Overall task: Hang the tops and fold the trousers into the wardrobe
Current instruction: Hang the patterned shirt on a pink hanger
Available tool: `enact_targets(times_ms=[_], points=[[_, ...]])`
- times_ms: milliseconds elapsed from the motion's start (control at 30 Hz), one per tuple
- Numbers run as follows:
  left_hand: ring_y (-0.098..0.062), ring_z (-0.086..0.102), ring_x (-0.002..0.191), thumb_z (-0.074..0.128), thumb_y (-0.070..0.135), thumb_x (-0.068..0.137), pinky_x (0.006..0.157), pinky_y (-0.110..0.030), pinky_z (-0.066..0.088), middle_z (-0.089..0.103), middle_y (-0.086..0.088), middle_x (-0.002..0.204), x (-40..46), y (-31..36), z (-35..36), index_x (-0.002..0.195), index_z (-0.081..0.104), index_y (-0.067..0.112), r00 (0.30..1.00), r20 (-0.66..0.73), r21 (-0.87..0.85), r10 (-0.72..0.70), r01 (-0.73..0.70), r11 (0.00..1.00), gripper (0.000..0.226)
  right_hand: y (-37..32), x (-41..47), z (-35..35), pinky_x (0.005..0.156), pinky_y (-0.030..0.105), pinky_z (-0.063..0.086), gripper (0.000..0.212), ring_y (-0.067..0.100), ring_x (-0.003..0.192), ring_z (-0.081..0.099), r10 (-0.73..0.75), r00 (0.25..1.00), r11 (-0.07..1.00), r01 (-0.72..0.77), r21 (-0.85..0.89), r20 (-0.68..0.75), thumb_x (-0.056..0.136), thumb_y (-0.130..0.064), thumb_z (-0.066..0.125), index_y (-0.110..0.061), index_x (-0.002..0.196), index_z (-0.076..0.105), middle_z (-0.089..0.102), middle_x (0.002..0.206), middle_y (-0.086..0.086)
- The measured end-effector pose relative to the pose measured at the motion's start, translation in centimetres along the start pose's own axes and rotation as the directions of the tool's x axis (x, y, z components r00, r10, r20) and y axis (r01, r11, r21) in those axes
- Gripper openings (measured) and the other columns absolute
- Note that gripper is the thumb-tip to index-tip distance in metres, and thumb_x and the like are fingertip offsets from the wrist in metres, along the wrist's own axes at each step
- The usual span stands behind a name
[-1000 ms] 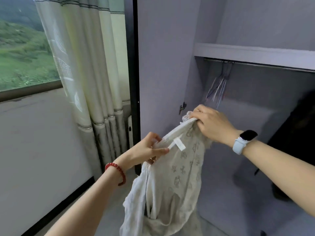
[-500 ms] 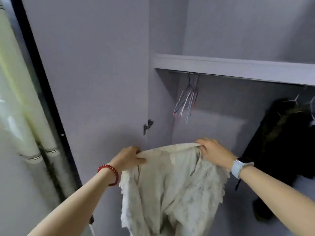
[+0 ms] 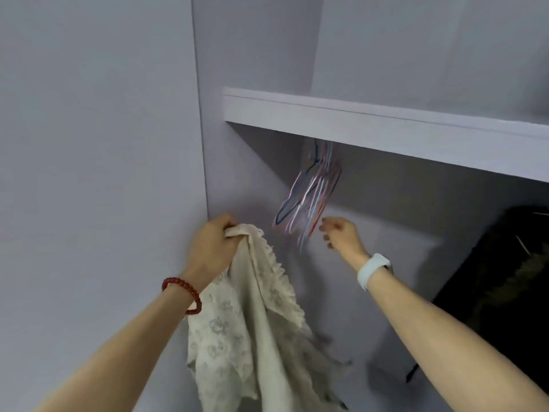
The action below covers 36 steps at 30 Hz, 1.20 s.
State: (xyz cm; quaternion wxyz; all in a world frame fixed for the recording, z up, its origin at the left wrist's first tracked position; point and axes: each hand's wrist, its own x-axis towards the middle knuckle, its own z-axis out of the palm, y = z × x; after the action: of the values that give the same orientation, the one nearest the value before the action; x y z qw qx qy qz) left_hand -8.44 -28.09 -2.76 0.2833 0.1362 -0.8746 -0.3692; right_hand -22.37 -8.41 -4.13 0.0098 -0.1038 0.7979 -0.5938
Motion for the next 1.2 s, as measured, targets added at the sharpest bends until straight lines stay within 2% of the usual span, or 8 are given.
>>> enact_targets(times_ms=[133,300,433,633,833,967,1067,1200], points=[[-0.019,0.053,0.071,0.059,0.012,0.088,0.061,-0.025,0.04,0.057,0.0,0.072,1.6,-0.1,0.3,0.083,0.056,0.01,1.0,-0.023,-0.018,-0.016,0.016,1.0,0.007,-0.4,5.0,2.6,0.05,0.025,0.033,0.026,0.015,0.054,0.044,0.191,0.982,0.965,-0.188,0.185,-0.002,0.093,-0.018,0.053,-0.012,0.067,0.052,0.052,0.067,0.006],[-0.007,0.045,0.065,0.056,0.013,0.09,0.054,-0.008,0.037,0.052,0.004,0.073,2.4,-1.4,-0.1,0.082,0.053,0.012,0.996,0.05,-0.002,-0.079,0.079,0.997,0.008,-0.5,6.7,4.0,0.048,0.025,0.036,0.032,0.015,0.049,0.041,0.216,0.974,0.95,-0.192,0.247,-0.074,0.092,-0.004,0.046,-0.012,0.062,0.049,0.047,0.059,0.007],[-0.014,0.047,0.066,0.052,0.018,0.092,0.051,-0.014,0.034,0.049,0.003,0.07,2.7,-2.5,-0.3,0.076,0.046,0.016,0.978,0.162,0.089,-0.133,0.12,0.989,0.017,-1.8,5.6,2.7,0.046,0.019,0.04,0.028,0.012,0.052,0.041,0.195,0.979,0.912,-0.161,0.377,-0.055,0.094,-0.001,0.04,-0.015,0.071,0.046,0.045,0.063,0.003],[-0.028,0.056,0.082,0.046,0.035,0.095,0.066,-0.028,0.035,0.057,-0.006,0.08,2.3,-3.1,-0.8,0.074,0.045,0.018,0.978,0.185,0.35,-0.098,0.028,0.936,0.027,0.0,0.9,0.2,0.058,0.026,0.037,0.023,0.015,0.062,0.047,0.158,0.987,0.94,-0.15,0.308,0.0,0.089,0.005,0.041,-0.017,0.087,0.049,0.05,0.072,0.003],[-0.019,0.05,0.064,0.044,0.029,0.097,0.055,-0.026,0.035,0.051,-0.001,0.067,0.5,-3.9,0.2,0.069,0.05,0.013,0.925,0.348,0.041,-0.152,0.147,0.988,0.033,6.2,-8.7,-0.2,0.062,0.028,0.039,0.04,0.014,0.062,0.062,0.144,0.982,0.943,-0.174,0.283,0.124,0.084,0.019,0.043,-0.02,0.092,0.044,0.059,0.087,0.003],[-0.02,0.048,0.06,0.044,0.034,0.096,0.057,-0.027,0.035,0.048,-0.003,0.06,0.0,-3.8,1.0,0.065,0.05,0.011,0.915,0.373,-0.015,-0.152,0.17,0.985,0.04,7.1,-10.2,-1.7,0.052,0.022,0.05,0.036,0.009,0.048,0.058,0.214,0.963,0.872,-0.113,0.477,-0.163,0.086,0.013,0.05,-0.018,0.102,0.045,0.054,0.076,0.004],[-0.014,0.042,0.051,0.043,0.038,0.096,0.048,-0.026,0.027,0.042,0.003,0.052,-0.5,-3.7,1.4,0.053,0.038,0.018,0.909,0.406,0.115,-0.091,0.048,0.992,0.047,8.5,-11.1,-2.4,0.049,0.021,0.039,0.03,0.011,0.053,0.047,0.202,0.873,0.968,-0.107,0.229,-0.445,0.09,-0.001,0.054,-0.012,0.115,0.043,0.047,0.075,0.006],[-0.024,0.059,0.076,0.047,0.037,0.095,0.059,-0.025,0.031,0.055,0.0,0.069,-0.7,-4.3,2.0,0.069,0.057,0.014,0.931,0.363,0.288,0.041,-0.154,0.945,0.036,12.5,-14.0,-2.8,0.066,0.029,0.034,0.021,0.032,0.084,0.057,0.186,0.866,0.945,-0.287,-0.156,-0.465,0.096,-0.015,0.047,0.001,0.103,0.059,0.056,0.085,0.013]])
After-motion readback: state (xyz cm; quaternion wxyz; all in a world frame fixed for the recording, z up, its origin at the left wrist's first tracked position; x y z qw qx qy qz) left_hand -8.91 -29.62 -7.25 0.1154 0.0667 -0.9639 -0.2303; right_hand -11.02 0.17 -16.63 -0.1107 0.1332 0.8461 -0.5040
